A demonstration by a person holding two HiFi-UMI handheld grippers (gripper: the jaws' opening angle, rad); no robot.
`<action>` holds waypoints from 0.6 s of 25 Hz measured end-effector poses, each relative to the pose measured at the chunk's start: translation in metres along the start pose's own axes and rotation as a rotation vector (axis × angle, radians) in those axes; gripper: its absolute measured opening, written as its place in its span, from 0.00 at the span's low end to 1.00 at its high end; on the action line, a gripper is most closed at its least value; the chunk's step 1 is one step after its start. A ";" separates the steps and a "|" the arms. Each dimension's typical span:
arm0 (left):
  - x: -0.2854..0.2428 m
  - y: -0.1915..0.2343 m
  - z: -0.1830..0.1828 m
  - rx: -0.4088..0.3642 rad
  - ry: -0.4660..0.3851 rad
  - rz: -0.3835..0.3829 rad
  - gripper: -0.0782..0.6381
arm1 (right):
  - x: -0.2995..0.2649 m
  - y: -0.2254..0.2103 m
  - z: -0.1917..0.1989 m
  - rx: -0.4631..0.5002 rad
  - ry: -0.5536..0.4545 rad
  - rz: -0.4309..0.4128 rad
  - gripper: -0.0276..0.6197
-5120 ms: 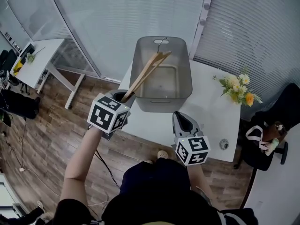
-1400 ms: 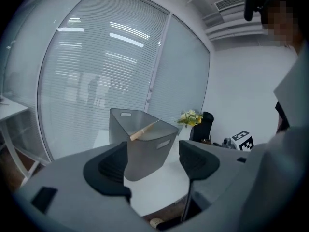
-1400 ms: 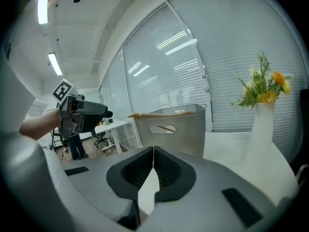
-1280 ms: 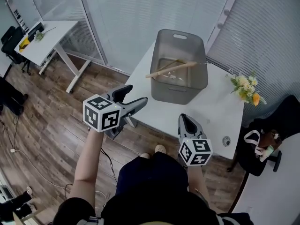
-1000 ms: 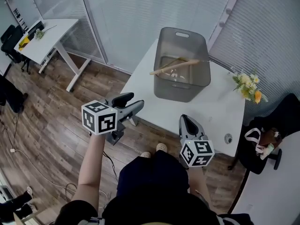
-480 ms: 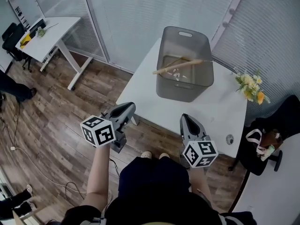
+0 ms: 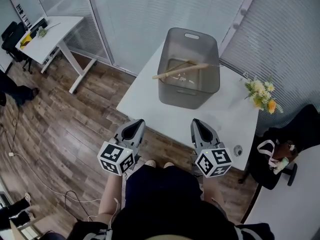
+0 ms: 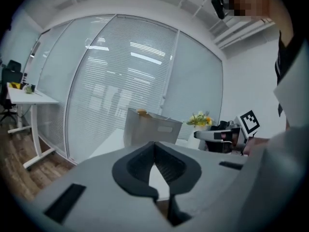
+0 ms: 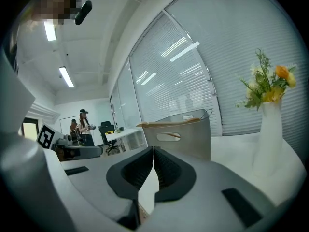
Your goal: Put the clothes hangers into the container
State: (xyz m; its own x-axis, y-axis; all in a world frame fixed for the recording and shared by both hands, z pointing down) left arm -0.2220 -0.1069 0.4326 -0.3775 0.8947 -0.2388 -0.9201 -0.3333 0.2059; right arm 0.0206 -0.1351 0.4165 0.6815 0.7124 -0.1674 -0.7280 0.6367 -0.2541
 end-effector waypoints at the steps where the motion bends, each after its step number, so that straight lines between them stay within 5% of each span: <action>1: 0.001 -0.005 0.002 -0.012 -0.005 -0.012 0.12 | 0.001 -0.001 0.001 0.006 0.006 -0.001 0.09; 10: 0.006 -0.023 0.008 -0.086 -0.057 -0.099 0.12 | 0.011 -0.005 0.023 0.004 0.040 -0.020 0.09; 15: 0.008 -0.015 0.006 -0.064 -0.052 -0.121 0.12 | 0.007 -0.001 0.021 0.053 0.058 -0.021 0.09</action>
State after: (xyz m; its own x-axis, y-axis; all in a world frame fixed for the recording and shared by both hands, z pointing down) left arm -0.2101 -0.0933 0.4332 -0.2594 0.9430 -0.2084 -0.9639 -0.2393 0.1172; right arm 0.0244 -0.1244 0.4354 0.6988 0.6814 -0.2177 -0.7154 0.6673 -0.2073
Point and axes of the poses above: the fingertips, and each gripper's own axes: x backward along the fingers, y to its left, z out of its underside, the point moved 6 cm from there along x, backward along the fingers, and after that the axes turned 9 degrees about -z, right-handed, at the moved point
